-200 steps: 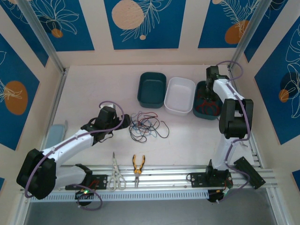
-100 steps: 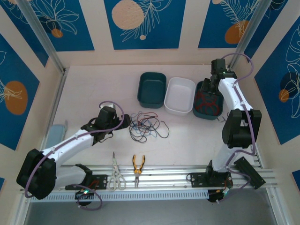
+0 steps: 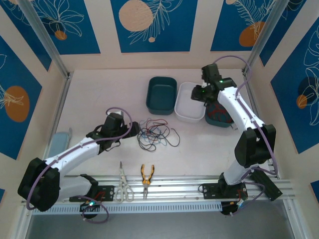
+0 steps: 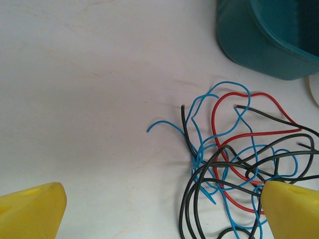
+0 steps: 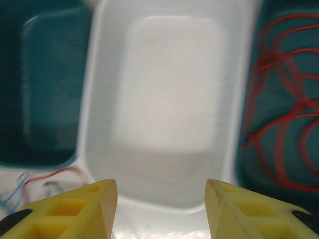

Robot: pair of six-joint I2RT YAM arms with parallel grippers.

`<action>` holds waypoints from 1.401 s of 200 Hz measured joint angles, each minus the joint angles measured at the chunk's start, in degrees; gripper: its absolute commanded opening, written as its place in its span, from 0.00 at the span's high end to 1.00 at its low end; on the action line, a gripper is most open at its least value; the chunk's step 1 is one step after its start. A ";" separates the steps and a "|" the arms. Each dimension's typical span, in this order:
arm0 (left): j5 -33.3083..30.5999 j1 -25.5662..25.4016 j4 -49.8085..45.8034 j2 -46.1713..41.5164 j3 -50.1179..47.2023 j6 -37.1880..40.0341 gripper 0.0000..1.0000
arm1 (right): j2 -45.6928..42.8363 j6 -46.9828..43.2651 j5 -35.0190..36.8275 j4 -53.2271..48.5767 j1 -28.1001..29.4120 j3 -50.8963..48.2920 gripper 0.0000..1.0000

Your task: Untangle the cables

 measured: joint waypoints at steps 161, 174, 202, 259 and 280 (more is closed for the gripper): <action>14.51 0.26 2.19 23.96 10.01 -0.04 0.44 | 15.17 14.43 -1.88 -0.59 18.95 1.25 0.52; 14.64 0.26 2.05 24.33 10.01 0.48 0.51 | 16.06 14.91 -1.62 -0.70 19.06 1.86 0.53; 14.56 0.26 1.57 24.35 10.01 0.87 0.64 | 18.32 16.04 0.07 -1.25 19.04 2.80 0.54; 13.92 0.26 0.24 24.26 9.66 2.14 0.73 | 21.97 17.75 1.11 -1.86 19.06 3.23 0.55; 13.75 0.26 -0.02 24.09 9.11 2.12 0.73 | 23.12 18.10 0.72 -1.81 19.10 3.69 0.55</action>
